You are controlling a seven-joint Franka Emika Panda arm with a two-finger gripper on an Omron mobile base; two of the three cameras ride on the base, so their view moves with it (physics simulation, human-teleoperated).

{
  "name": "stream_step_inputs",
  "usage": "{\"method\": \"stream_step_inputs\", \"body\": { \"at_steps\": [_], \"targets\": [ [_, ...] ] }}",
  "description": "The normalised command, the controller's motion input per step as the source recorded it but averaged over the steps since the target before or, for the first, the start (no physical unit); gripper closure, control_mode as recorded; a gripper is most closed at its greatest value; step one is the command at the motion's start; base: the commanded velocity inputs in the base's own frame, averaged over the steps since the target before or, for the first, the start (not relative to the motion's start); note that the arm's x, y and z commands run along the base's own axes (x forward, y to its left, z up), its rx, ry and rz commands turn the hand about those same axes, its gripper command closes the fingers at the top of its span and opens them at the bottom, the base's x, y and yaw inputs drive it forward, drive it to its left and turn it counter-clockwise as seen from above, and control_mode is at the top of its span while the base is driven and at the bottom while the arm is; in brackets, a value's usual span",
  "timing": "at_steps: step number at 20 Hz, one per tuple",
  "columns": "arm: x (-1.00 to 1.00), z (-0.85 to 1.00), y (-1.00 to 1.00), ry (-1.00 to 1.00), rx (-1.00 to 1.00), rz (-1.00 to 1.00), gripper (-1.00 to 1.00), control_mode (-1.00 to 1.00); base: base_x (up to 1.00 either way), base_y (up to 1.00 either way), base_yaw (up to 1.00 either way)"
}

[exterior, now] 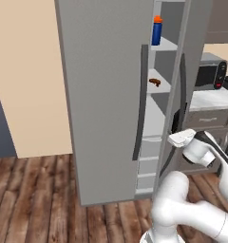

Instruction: There's a chicken drumstick in the fridge that needs to be moved to the freezer for freezing. Pick up the chicken drumstick from the fridge, place it on any shelf in the freezer, and close the fridge and freezer doors when done.

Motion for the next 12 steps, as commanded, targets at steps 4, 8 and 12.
{"method": "stream_step_inputs", "body": {
  "at_steps": [4, 8, 12],
  "targets": [
    [0.42, 0.41, 0.51, 0.15, -0.07, -0.3, -1.0, -1.0, 0.0, 0.0, 0.0],
    [0.4, 0.28, 0.55, 0.19, -0.03, -0.2, -1.0, -1.0, 0.0, 0.0, 0.0],
    [0.29, 0.11, 0.76, 0.2, 0.0, -0.06, -1.0, -1.0, 0.0, 0.0, 0.0]
  ]
}}
